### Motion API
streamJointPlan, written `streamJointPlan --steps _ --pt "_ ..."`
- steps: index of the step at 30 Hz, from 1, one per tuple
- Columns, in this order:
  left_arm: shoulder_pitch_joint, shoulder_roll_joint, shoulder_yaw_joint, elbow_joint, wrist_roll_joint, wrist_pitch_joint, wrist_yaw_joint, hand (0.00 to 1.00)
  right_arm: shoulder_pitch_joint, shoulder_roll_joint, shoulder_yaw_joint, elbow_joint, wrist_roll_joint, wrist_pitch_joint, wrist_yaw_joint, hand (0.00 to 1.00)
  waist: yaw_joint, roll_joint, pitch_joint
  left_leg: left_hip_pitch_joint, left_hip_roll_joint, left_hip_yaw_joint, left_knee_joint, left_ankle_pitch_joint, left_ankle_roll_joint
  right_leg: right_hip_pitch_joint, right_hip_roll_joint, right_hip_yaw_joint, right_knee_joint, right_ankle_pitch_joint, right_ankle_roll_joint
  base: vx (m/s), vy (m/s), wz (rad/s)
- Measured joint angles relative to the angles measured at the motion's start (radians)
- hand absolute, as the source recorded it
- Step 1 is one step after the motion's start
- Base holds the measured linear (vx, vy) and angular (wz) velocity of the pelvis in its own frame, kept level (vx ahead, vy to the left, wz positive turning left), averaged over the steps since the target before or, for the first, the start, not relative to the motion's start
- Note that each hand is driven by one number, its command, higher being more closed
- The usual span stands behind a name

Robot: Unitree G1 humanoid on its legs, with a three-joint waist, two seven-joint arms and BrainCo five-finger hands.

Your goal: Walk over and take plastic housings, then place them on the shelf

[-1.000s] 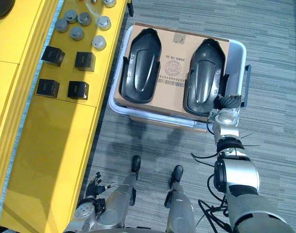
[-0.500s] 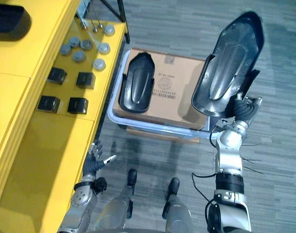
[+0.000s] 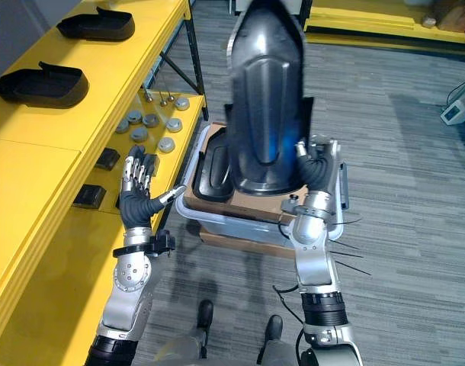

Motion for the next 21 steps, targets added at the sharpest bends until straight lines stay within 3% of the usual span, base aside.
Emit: streamJointPlan --steps 5,12,13,16,17,21 --pt "-0.044 -0.001 -0.060 0.007 0.016 0.027 0.009 0.00 0.027 0.011 0.146 0.000 0.001 -0.008 0.043 1.00 0.000 0.000 -0.035 0.002 0.000 0.004 0.000 0.000 0.000 0.000 0.001 0.007 -0.001 0.001 -0.001 0.00 0.002 -0.01" --pt "-0.060 0.011 -0.055 0.059 -0.012 0.031 0.041 0.00 0.048 0.026 0.174 0.033 0.001 -0.008 0.056 1.00 -0.002 -0.004 -0.058 0.013 0.001 0.012 0.000 0.000 0.000 0.006 0.002 0.015 -0.002 0.002 -0.003 0.00 0.003 -0.02" --pt "-0.061 0.012 -0.055 0.072 -0.020 0.032 0.043 1.00 0.049 0.022 0.181 0.052 0.001 -0.006 0.056 1.00 -0.002 -0.005 -0.063 0.015 0.001 0.012 0.000 0.000 0.000 0.009 0.002 0.015 -0.003 0.002 -0.003 0.00 0.000 0.00" --pt "-0.061 0.020 -0.056 0.090 -0.034 0.040 0.045 1.00 0.050 -0.002 0.193 0.056 0.001 -0.004 0.056 1.00 -0.003 -0.005 -0.065 0.015 0.002 0.012 -0.001 -0.001 -0.001 0.011 0.004 0.017 -0.009 0.003 -0.003 0.00 0.000 0.00" --pt "-0.061 0.027 -0.055 0.091 -0.044 0.044 0.047 1.00 0.054 -0.008 0.199 0.056 0.001 -0.004 0.055 0.00 -0.002 -0.006 -0.071 0.014 0.002 0.012 -0.001 -0.003 -0.005 0.015 0.006 0.019 -0.022 0.004 -0.004 0.00 0.000 0.00" --pt "-0.063 0.039 -0.048 0.139 -0.059 0.047 0.069 1.00 0.096 -0.029 0.233 0.056 0.002 -0.004 0.055 0.00 -0.001 -0.011 -0.114 0.011 0.003 0.011 -0.001 -0.003 -0.004 0.017 0.009 0.024 -0.033 0.008 -0.002 0.02 -0.003 0.00"
